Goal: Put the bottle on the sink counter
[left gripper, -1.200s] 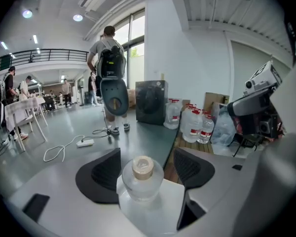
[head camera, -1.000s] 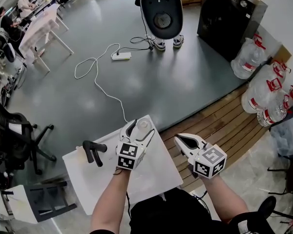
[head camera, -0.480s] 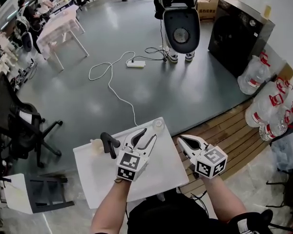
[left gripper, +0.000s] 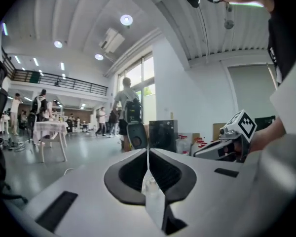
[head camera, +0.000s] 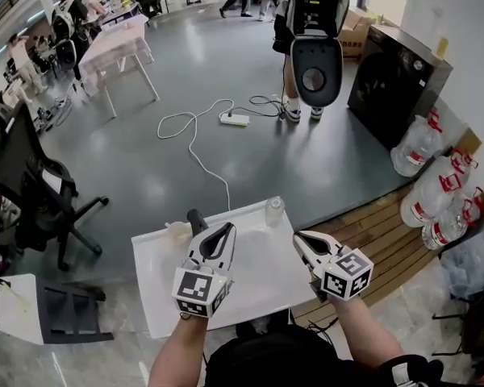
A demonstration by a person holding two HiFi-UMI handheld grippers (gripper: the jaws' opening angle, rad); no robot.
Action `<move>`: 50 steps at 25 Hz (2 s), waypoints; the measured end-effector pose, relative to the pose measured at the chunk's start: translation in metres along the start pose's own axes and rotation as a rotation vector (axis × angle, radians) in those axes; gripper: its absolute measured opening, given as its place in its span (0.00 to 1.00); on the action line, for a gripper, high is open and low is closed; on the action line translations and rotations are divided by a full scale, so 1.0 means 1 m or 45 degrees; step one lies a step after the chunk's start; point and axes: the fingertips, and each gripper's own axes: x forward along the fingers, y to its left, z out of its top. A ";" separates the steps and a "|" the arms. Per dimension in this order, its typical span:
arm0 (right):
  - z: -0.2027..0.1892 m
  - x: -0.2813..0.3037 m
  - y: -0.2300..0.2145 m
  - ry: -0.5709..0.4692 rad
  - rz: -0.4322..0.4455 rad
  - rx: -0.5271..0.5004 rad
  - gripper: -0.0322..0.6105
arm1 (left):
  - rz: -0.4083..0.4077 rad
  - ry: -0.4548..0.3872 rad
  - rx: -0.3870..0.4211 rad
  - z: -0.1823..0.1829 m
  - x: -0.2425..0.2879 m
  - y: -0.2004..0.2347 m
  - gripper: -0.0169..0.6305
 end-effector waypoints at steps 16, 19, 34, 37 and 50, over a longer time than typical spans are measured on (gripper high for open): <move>-0.023 0.022 0.136 0.063 0.106 -0.076 0.07 | 0.182 -0.045 -0.221 -0.039 -0.170 0.050 0.04; -0.022 0.031 0.149 0.076 0.143 -0.097 0.07 | 0.218 -0.021 -0.252 -0.050 -0.186 0.055 0.04; -0.039 0.028 0.124 0.125 0.289 -0.115 0.07 | 0.443 0.169 -0.268 -0.090 -0.169 0.035 0.04; -0.039 0.019 0.110 0.103 0.336 -0.093 0.07 | 0.500 0.171 -0.267 -0.087 -0.159 0.029 0.04; 0.068 0.013 0.118 -0.165 0.419 -0.368 0.07 | 0.469 0.019 -0.113 0.013 -0.127 0.047 0.04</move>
